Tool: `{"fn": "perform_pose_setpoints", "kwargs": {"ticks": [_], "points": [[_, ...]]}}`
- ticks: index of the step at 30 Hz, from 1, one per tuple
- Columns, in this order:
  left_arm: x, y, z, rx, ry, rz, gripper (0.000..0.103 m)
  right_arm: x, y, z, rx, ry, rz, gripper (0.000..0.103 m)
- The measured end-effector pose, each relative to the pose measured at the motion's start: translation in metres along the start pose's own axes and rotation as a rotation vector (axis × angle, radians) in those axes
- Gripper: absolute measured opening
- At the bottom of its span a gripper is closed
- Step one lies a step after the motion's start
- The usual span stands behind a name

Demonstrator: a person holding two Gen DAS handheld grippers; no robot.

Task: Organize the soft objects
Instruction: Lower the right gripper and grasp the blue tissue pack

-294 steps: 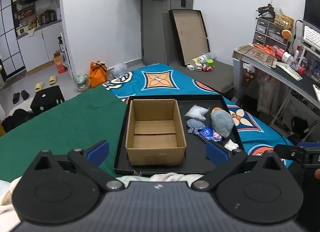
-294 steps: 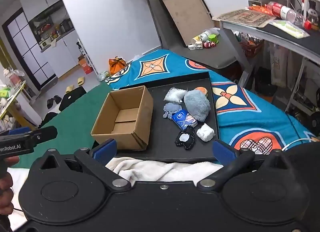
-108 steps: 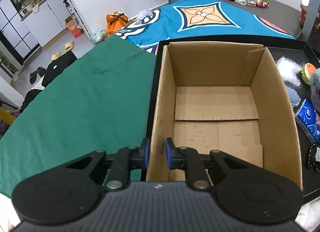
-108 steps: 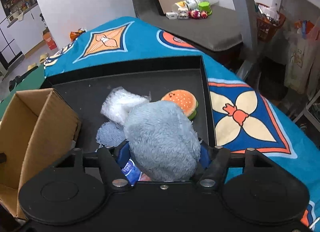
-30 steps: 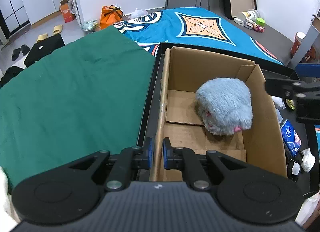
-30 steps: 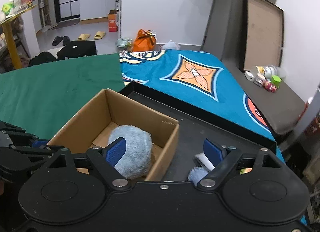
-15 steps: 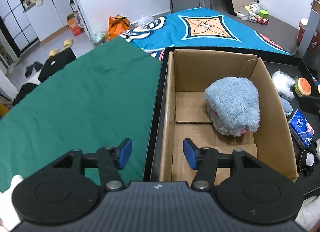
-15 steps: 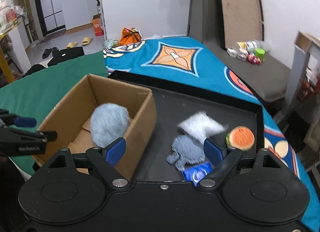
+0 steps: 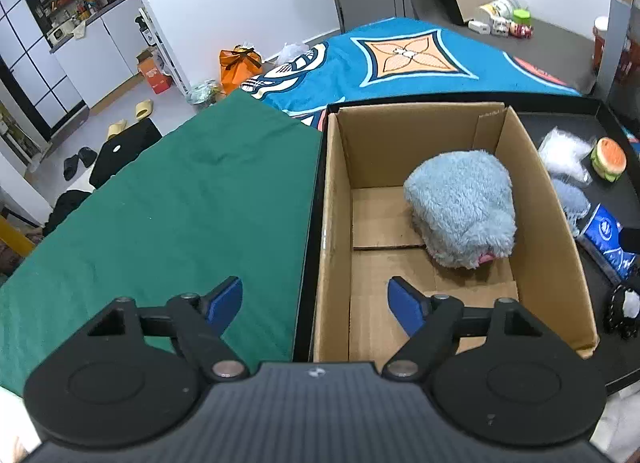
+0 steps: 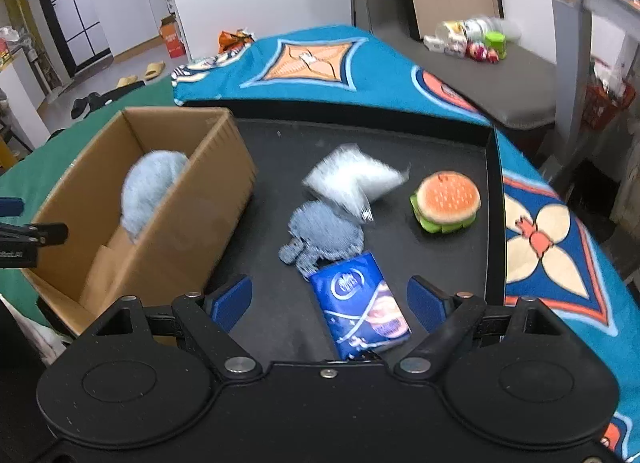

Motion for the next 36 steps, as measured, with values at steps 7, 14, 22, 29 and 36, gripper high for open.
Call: {"fn": "perform_pose_setpoints", "kwargs": {"ticks": [7, 14, 22, 29, 36], "points": [[0.003, -0.003, 0.012, 0.049, -0.068, -0.028, 0.083, -0.003, -0.021, 0.022, 0.0, -0.091, -0.049, 0.084], [0.006, -0.007, 0.023, 0.081, -0.125, -0.048, 0.084, -0.01, -0.035, 0.022, -0.014, -0.058, -0.069, 0.084], [0.006, -0.014, 0.027, 0.091, -0.144, -0.1, 0.087, -0.013, -0.038, 0.028, -0.015, -0.085, -0.117, 0.055], [0.004, -0.015, 0.026, 0.105, -0.144, -0.123, 0.088, -0.011, -0.031, 0.025, -0.017, -0.092, -0.121, 0.053], [0.011, -0.009, 0.026, 0.092, -0.155, -0.11, 0.088, 0.0, -0.017, 0.022, -0.018, -0.094, -0.091, 0.051]]}}
Point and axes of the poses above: each gripper's, at about its wrist camera, not at the fingertips, and y roughly against the way its jaws point, z to its right, x to its top, the point moved 5 cm from there along -y, roughly the way its jaws point, and after that the axes turned 10 degrees about -y, right-handed, at the moved point
